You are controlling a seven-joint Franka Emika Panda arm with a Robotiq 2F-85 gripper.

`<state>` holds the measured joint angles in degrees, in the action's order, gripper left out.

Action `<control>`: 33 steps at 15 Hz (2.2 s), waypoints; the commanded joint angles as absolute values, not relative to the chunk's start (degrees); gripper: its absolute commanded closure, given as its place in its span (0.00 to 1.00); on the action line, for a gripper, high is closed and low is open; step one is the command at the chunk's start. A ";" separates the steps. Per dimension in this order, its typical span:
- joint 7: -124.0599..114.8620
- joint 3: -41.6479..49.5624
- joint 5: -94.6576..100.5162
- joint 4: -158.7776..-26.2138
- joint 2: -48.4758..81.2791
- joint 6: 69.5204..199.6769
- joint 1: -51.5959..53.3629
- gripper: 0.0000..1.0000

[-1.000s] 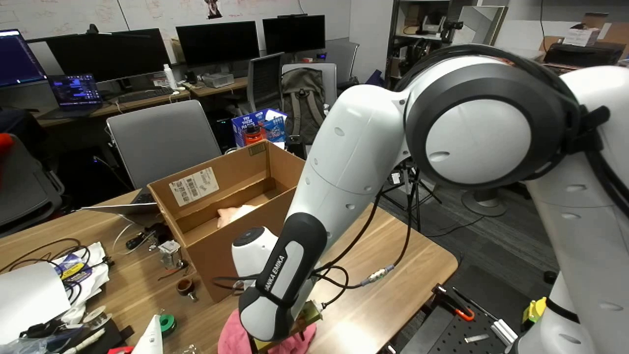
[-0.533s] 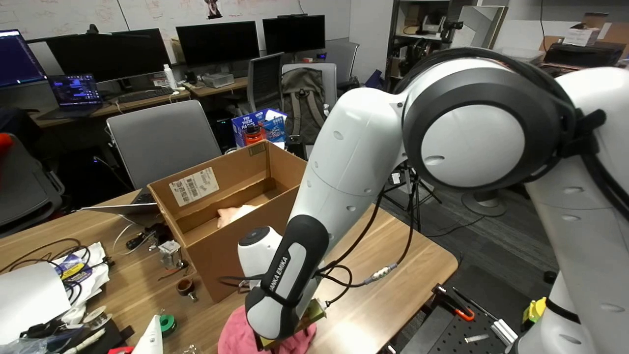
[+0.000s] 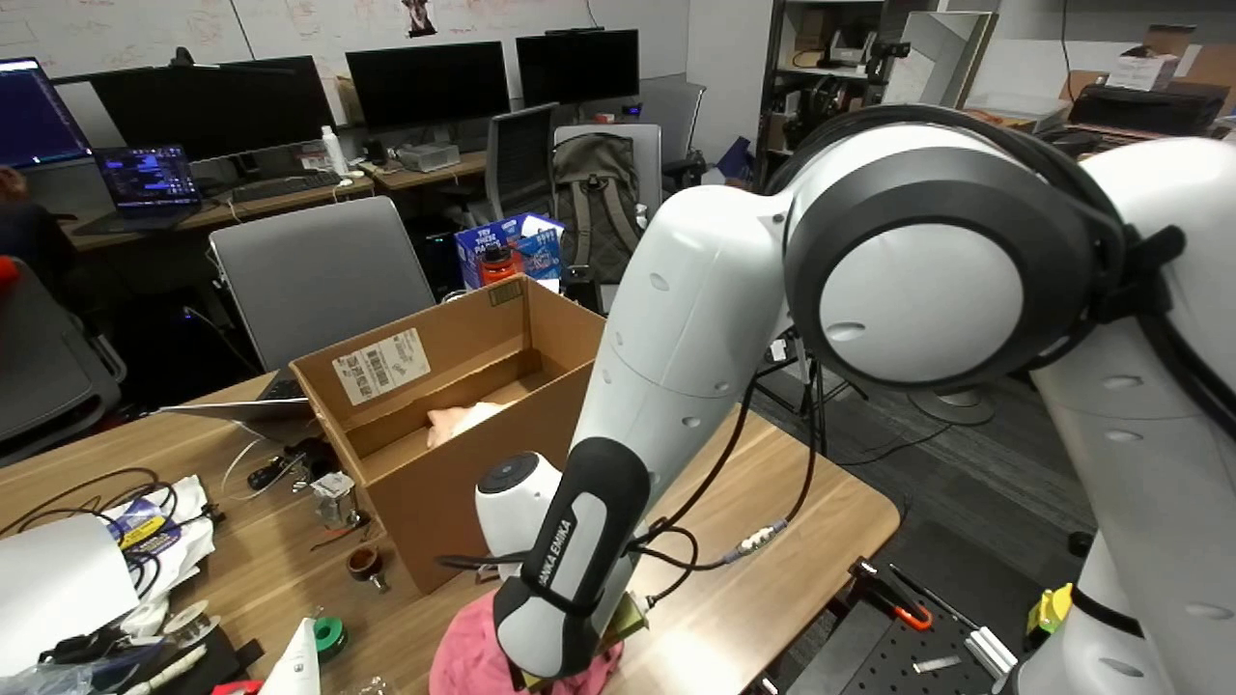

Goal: Put the peach shirt, the green and yellow towels and the pink shirt in the box respectively

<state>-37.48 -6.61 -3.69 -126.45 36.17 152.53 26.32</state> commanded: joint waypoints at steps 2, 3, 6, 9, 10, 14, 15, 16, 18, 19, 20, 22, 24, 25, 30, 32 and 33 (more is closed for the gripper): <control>-38.04 -5.22 -3.30 -127.49 35.16 154.72 27.75 0.40; -38.13 -5.17 -3.28 -127.54 35.00 154.86 27.84 0.47; -38.57 -5.02 -3.34 -127.89 34.37 154.99 27.95 0.70; -39.67 -4.45 -3.15 -128.40 33.47 154.93 28.36 0.94; -40.19 -4.05 -3.01 -128.64 33.07 154.90 28.55 0.99; -43.79 -1.11 -1.51 -129.80 30.65 154.31 30.35 0.98; -44.98 -0.39 -1.09 -130.41 29.55 154.31 30.72 0.98; -46.20 0.40 -0.37 -130.97 28.25 154.12 31.08 0.98; -49.44 2.34 2.08 -132.48 25.02 153.89 32.21 0.98; -51.34 3.26 3.75 -133.37 23.04 153.76 32.69 0.98; -53.32 4.07 5.64 -133.86 21.27 153.34 33.17 0.98; -57.82 5.58 10.38 -135.08 17.55 152.77 34.12 0.98; -62.38 6.13 15.70 -135.45 14.13 151.37 34.11 0.98; -64.71 5.88 18.44 -135.41 12.49 150.37 33.75 0.98; -74.66 1.95 31.92 -133.50 5.07 143.75 29.43 0.98; -77.06 -0.79 35.72 -132.28 2.70 140.98 26.82 0.98; -77.91 -2.18 37.33 -131.59 1.77 139.60 25.56 0.98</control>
<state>-74.34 2.00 32.35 -132.64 6.07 143.71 29.49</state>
